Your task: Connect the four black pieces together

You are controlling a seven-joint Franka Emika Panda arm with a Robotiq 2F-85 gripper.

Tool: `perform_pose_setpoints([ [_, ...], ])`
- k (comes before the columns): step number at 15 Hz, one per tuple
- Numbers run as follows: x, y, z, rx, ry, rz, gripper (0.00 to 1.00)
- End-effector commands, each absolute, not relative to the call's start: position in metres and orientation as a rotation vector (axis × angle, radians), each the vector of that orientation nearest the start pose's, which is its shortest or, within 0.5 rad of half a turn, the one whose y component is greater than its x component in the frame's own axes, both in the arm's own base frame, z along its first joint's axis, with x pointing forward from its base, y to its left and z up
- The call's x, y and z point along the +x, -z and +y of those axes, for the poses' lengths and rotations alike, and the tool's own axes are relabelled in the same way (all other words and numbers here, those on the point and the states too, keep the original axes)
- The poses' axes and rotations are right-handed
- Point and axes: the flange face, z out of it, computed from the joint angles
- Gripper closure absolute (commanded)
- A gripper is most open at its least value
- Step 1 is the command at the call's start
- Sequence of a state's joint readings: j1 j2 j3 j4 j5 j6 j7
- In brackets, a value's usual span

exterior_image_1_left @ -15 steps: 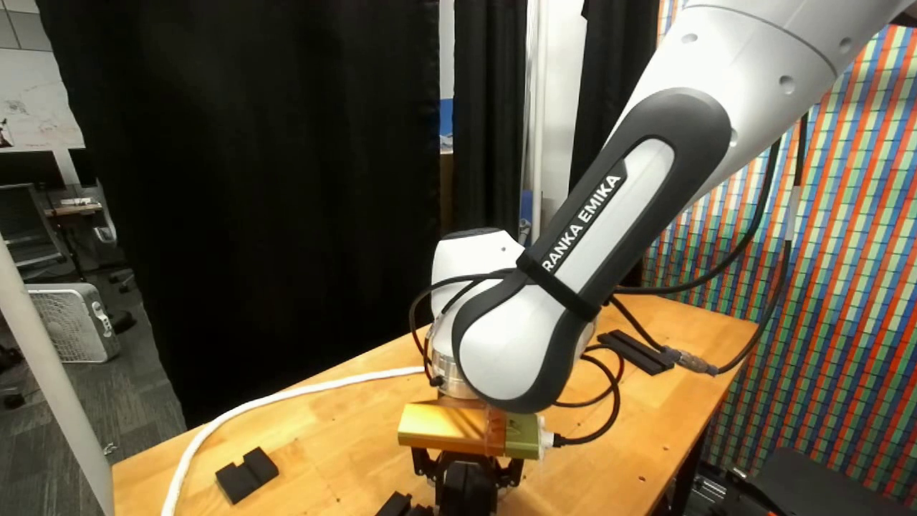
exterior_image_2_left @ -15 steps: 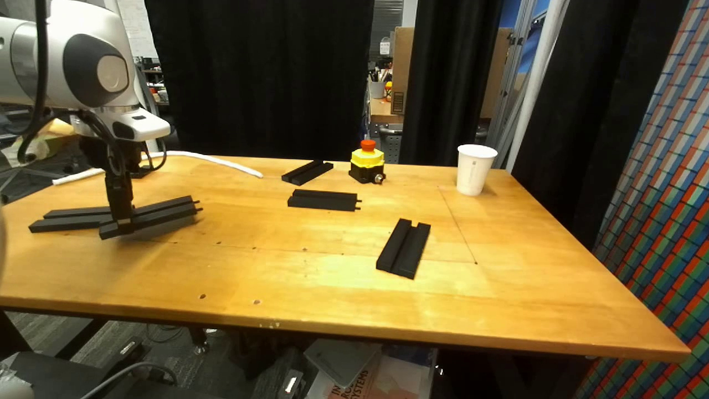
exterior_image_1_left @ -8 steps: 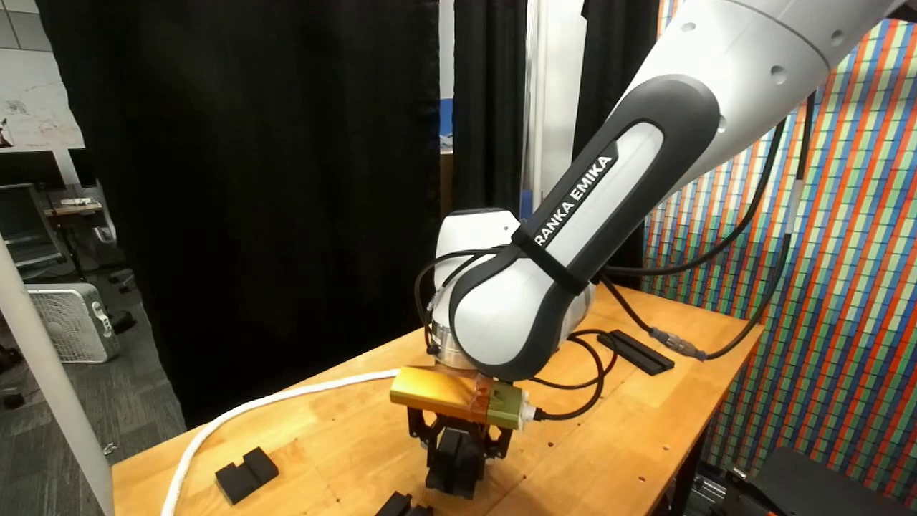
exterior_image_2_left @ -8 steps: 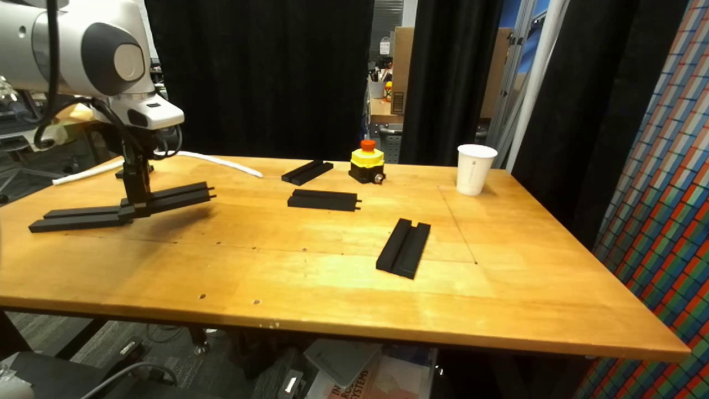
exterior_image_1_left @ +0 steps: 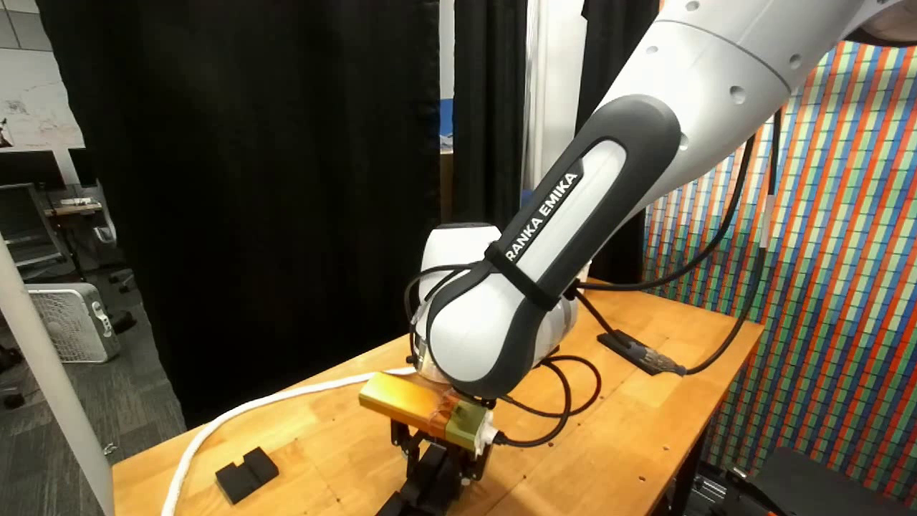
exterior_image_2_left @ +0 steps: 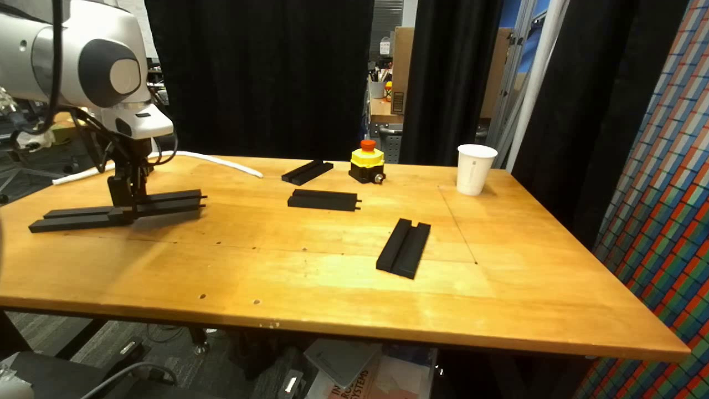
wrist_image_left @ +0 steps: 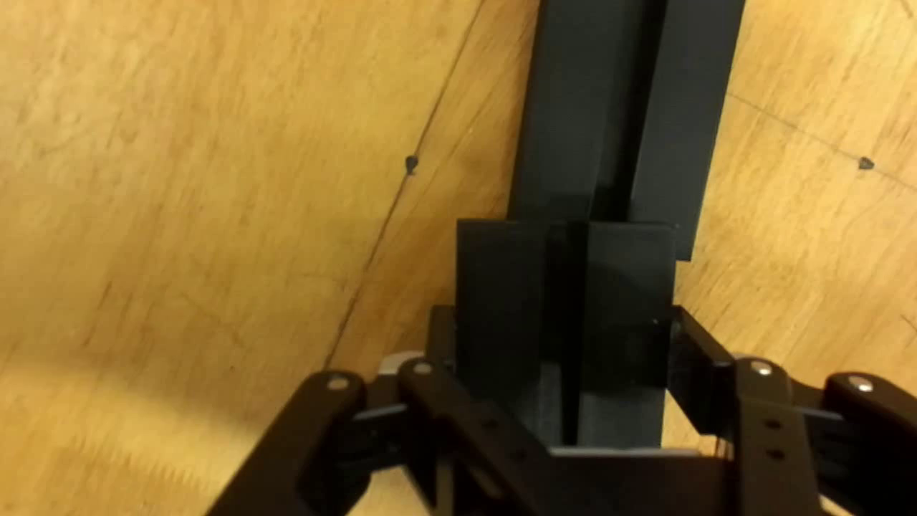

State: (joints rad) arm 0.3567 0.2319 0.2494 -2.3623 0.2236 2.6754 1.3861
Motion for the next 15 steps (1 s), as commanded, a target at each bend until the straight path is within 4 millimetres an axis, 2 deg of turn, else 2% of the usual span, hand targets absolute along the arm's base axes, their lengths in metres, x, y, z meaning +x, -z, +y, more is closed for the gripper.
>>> perform_pose_setpoints([
  [1,0.437,-0.232,0.31,-2.529,-0.146,1.507,0.55],
  [7,0.445,-0.236,0.314,-2.476,-0.139,1.586,0.55],
  [15,0.451,-0.247,0.298,-2.508,-0.125,1.604,0.55],
])
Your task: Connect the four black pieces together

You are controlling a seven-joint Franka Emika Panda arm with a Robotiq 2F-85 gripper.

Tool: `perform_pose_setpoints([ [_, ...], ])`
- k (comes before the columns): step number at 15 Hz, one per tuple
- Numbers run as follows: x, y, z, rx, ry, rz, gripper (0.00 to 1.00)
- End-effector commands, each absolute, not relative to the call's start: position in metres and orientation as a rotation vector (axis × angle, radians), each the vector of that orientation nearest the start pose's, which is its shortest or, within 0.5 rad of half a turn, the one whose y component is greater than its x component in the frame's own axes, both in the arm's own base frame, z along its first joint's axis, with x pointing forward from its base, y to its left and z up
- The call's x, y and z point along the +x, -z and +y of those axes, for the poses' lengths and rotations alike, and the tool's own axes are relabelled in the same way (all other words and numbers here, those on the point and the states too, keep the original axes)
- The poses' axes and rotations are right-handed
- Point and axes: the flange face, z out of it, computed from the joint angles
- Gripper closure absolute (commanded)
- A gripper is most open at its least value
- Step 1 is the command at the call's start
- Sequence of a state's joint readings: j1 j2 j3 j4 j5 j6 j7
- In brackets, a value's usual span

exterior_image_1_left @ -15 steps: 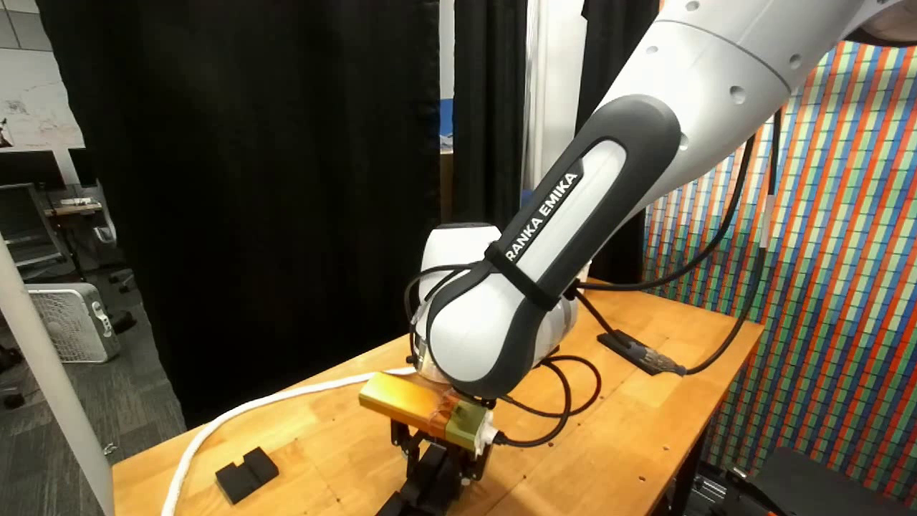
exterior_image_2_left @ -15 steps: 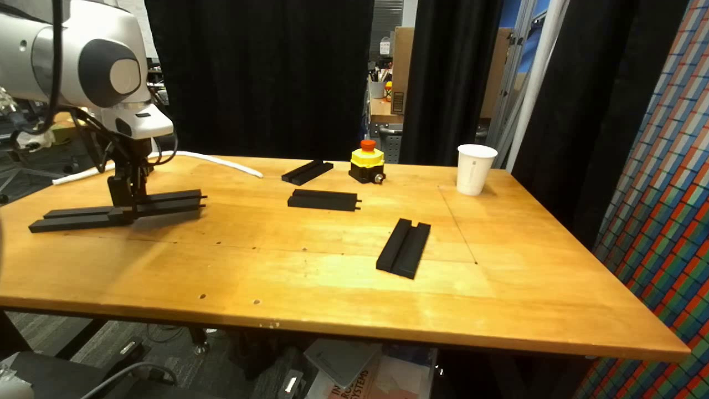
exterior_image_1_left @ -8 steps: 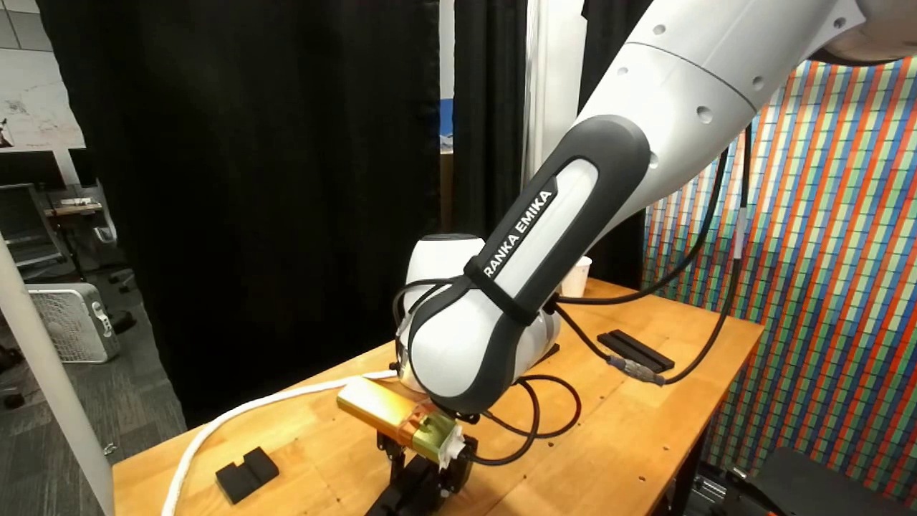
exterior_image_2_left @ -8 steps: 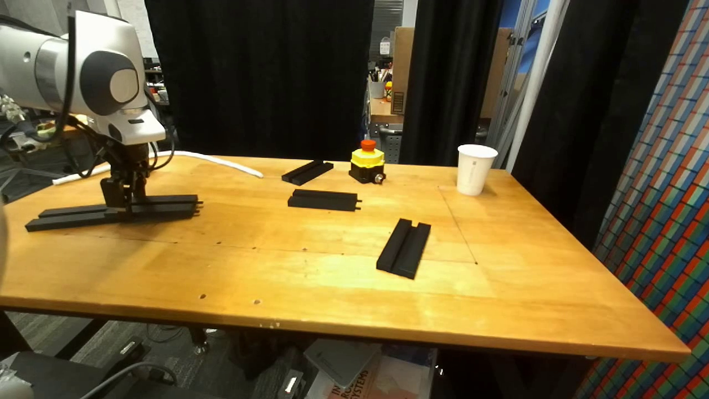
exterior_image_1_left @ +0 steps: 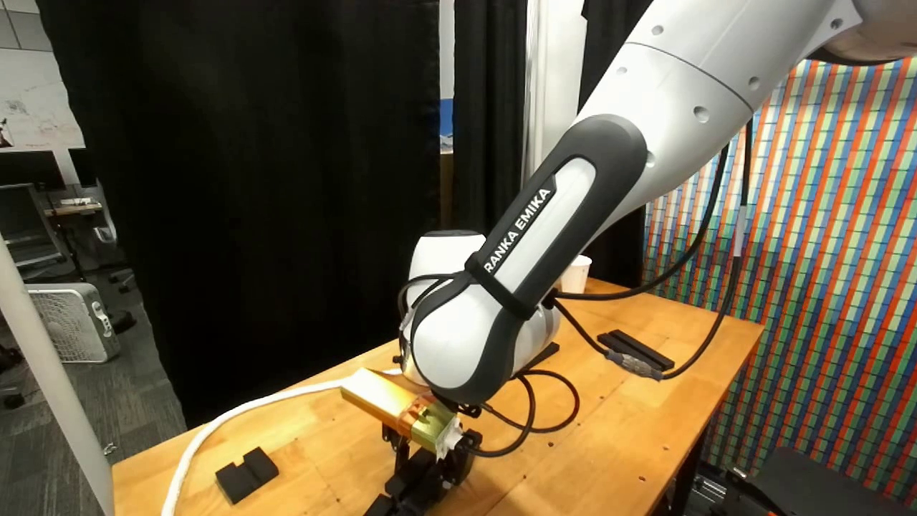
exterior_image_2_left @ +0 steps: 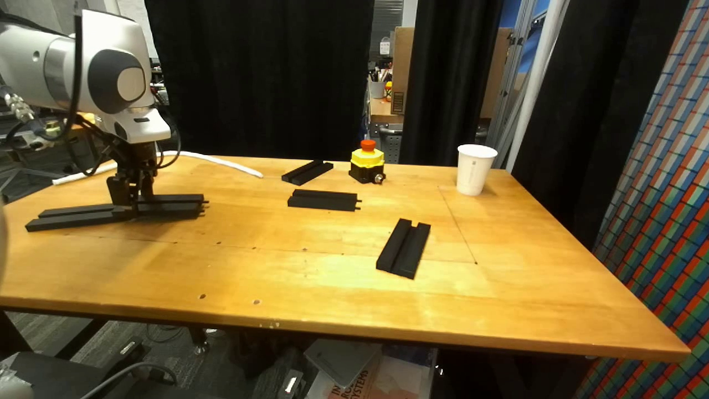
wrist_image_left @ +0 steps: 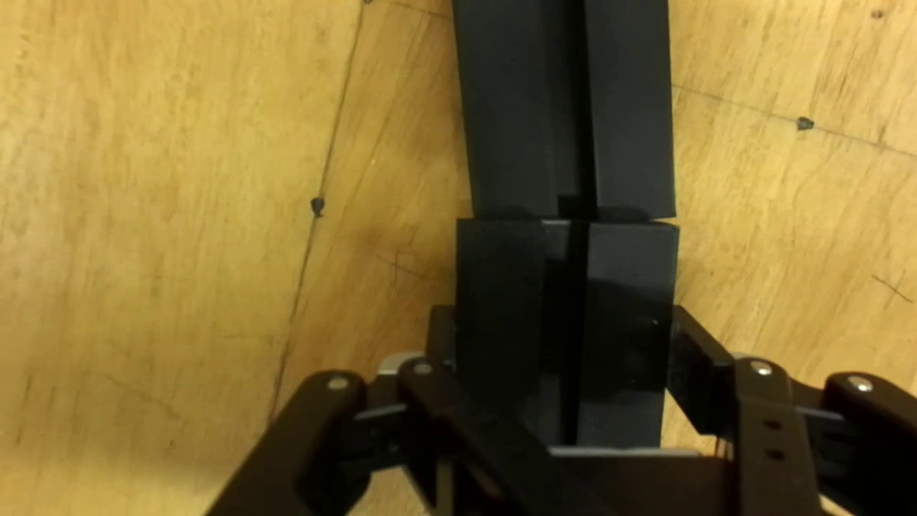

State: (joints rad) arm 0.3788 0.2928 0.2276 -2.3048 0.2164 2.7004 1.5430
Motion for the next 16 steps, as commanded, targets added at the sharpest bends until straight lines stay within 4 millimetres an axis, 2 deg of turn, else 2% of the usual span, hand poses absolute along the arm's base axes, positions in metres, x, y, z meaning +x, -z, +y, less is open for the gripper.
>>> perform_pose_setpoints([
  [1,0.453,-0.248,0.297,-2.516,-0.126,1.602,0.55],
  [10,0.466,-0.252,0.294,-2.563,-0.128,1.581,0.55],
  [16,0.473,-0.243,0.292,-2.587,-0.13,1.539,0.55],
])
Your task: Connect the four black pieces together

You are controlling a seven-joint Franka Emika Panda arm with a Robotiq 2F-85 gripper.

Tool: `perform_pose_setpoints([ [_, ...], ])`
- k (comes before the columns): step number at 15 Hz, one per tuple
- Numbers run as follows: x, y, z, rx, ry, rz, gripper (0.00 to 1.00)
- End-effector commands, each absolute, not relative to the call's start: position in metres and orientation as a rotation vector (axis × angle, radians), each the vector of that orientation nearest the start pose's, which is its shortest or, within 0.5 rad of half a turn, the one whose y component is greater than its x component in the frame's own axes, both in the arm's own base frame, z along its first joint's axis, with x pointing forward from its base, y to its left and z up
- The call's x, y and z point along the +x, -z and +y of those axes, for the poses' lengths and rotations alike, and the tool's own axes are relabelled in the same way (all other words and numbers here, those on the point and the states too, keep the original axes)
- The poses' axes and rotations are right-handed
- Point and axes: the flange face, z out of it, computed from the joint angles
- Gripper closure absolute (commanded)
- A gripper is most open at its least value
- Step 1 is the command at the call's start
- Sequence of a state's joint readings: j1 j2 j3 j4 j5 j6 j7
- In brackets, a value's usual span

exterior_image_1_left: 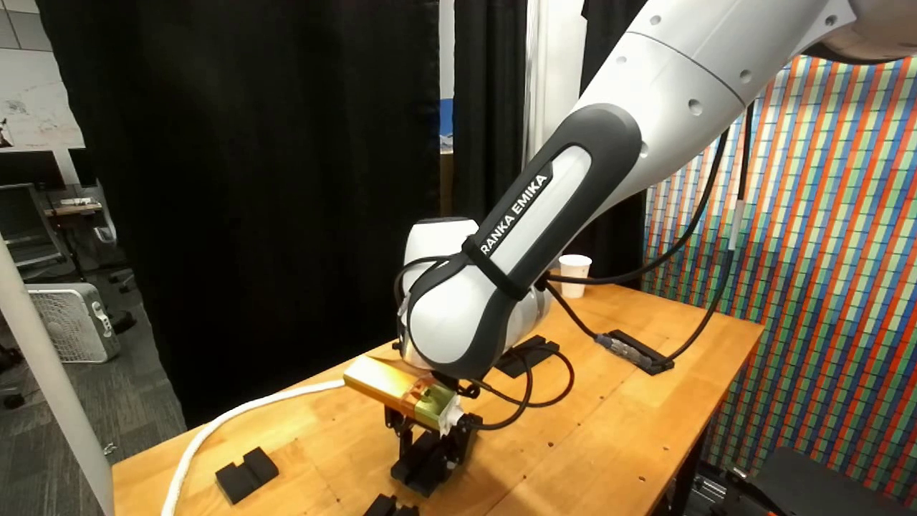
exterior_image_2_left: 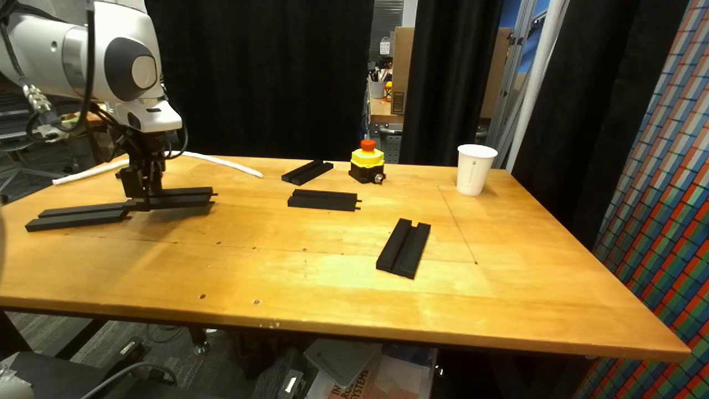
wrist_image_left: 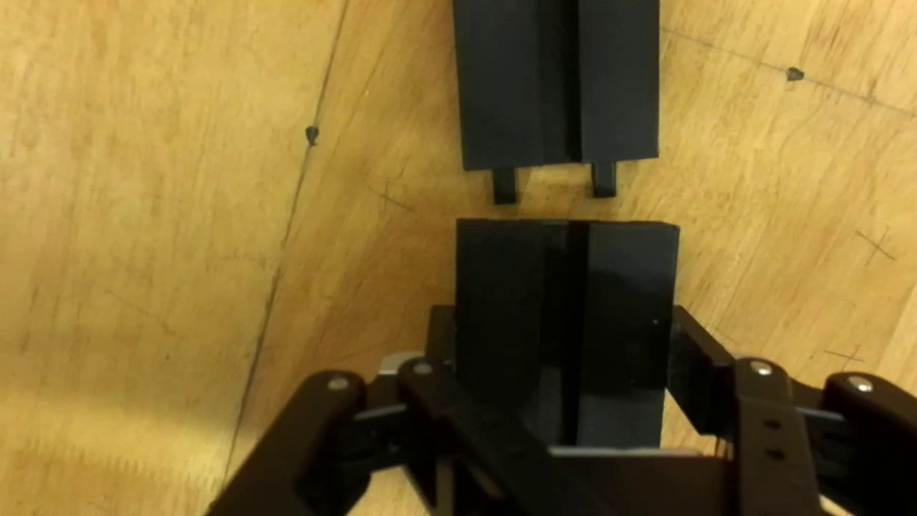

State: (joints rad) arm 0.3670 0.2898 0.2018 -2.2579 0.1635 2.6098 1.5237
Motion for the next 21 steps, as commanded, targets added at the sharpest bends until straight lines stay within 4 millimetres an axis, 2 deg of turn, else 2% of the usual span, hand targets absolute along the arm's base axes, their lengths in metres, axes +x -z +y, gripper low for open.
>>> perform_pose_setpoints([
  [1,0.474,-0.241,0.292,-2.592,-0.131,1.532,0.55],
  [11,0.483,-0.229,0.308,-2.603,-0.151,1.487,0.55],
  [16,0.475,-0.223,0.32,-2.613,-0.17,1.473,0.55],
  [21,0.47,-0.227,0.321,-2.634,-0.168,1.469,0.55],
])
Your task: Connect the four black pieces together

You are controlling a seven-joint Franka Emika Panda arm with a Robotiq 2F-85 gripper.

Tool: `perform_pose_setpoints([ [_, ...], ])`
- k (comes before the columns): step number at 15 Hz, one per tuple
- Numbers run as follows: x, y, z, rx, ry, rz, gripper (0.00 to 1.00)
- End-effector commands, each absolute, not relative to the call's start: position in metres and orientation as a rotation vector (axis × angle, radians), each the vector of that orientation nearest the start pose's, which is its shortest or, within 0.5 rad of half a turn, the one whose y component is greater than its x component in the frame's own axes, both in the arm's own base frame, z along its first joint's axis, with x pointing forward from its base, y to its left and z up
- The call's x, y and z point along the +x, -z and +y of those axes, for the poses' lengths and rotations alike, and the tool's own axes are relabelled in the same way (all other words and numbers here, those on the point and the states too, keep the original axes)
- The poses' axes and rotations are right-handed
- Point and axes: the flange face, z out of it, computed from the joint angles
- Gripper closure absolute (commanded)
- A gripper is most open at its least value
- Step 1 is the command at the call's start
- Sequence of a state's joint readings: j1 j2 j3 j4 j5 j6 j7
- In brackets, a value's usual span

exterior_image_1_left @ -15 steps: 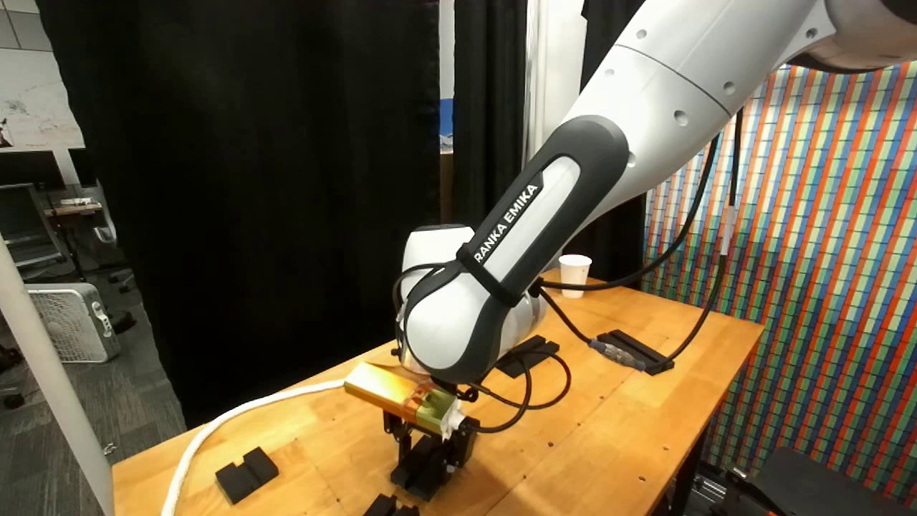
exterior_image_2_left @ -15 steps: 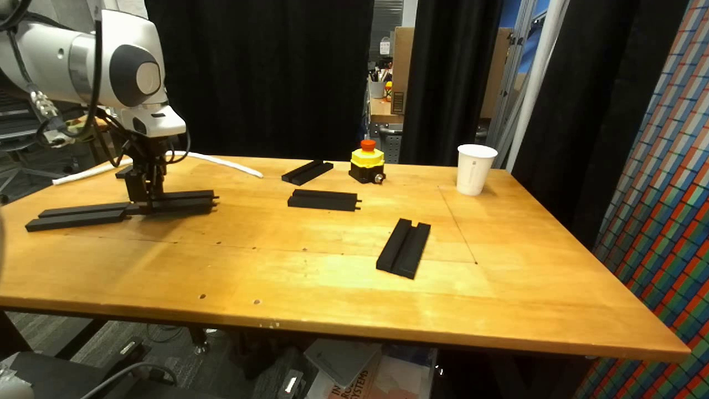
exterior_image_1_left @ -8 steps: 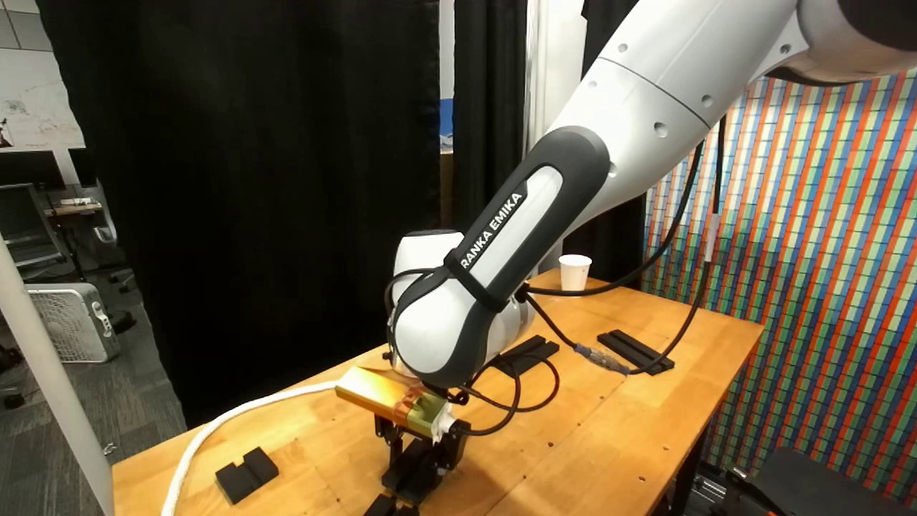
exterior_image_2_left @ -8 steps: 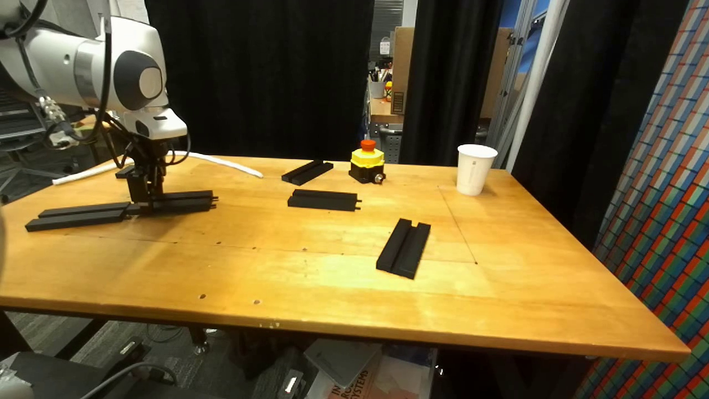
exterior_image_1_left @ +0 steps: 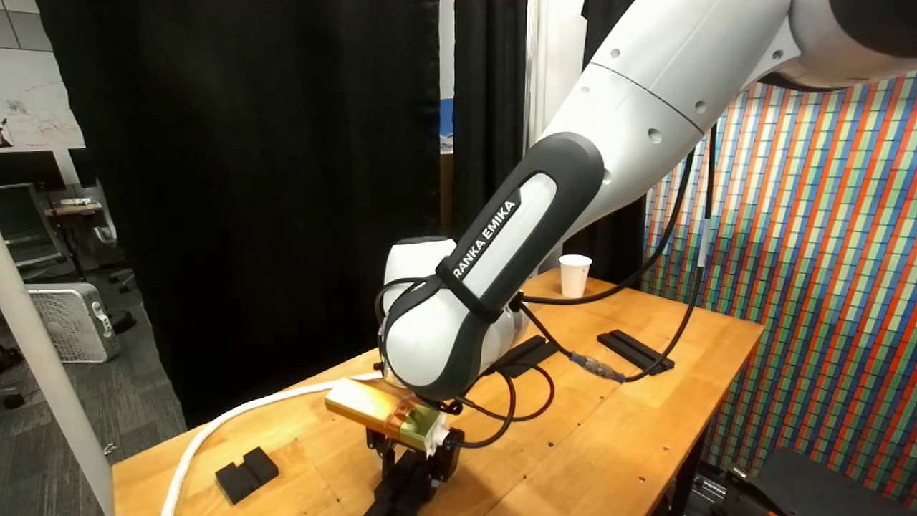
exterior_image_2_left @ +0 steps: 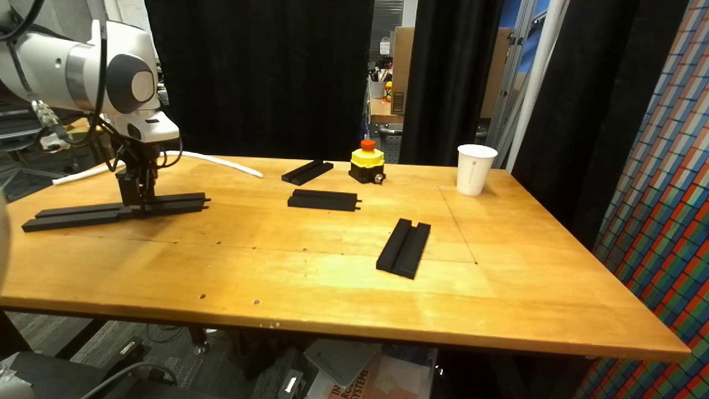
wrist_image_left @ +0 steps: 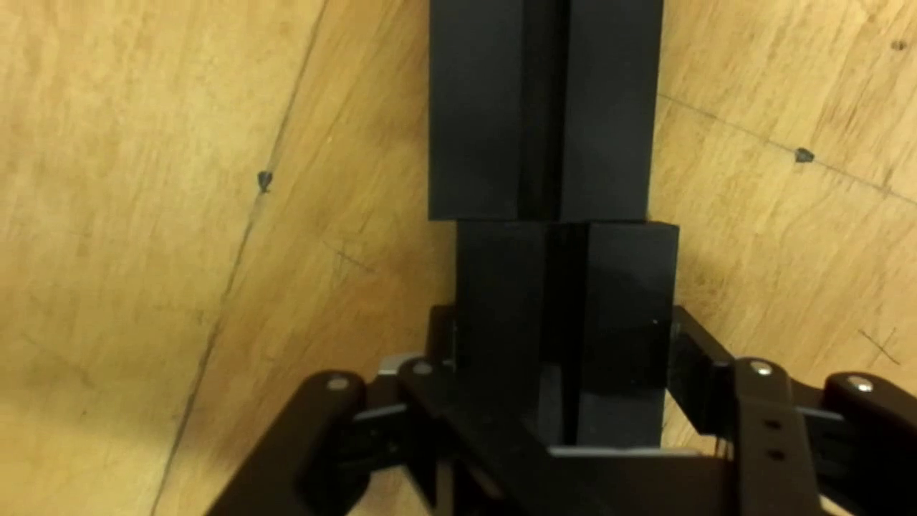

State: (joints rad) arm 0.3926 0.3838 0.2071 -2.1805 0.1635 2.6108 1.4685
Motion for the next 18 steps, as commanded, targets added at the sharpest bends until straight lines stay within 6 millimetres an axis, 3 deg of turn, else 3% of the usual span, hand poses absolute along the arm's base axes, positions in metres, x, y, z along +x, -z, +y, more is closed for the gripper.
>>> perform_pose_setpoints([
  [1,0.47,-0.228,0.321,-2.636,-0.168,1.468,0.55],
  [8,0.465,-0.23,0.318,-2.645,-0.181,1.478,0.55],
  [18,0.457,-0.223,0.33,-2.64,-0.197,1.469,0.55],
])
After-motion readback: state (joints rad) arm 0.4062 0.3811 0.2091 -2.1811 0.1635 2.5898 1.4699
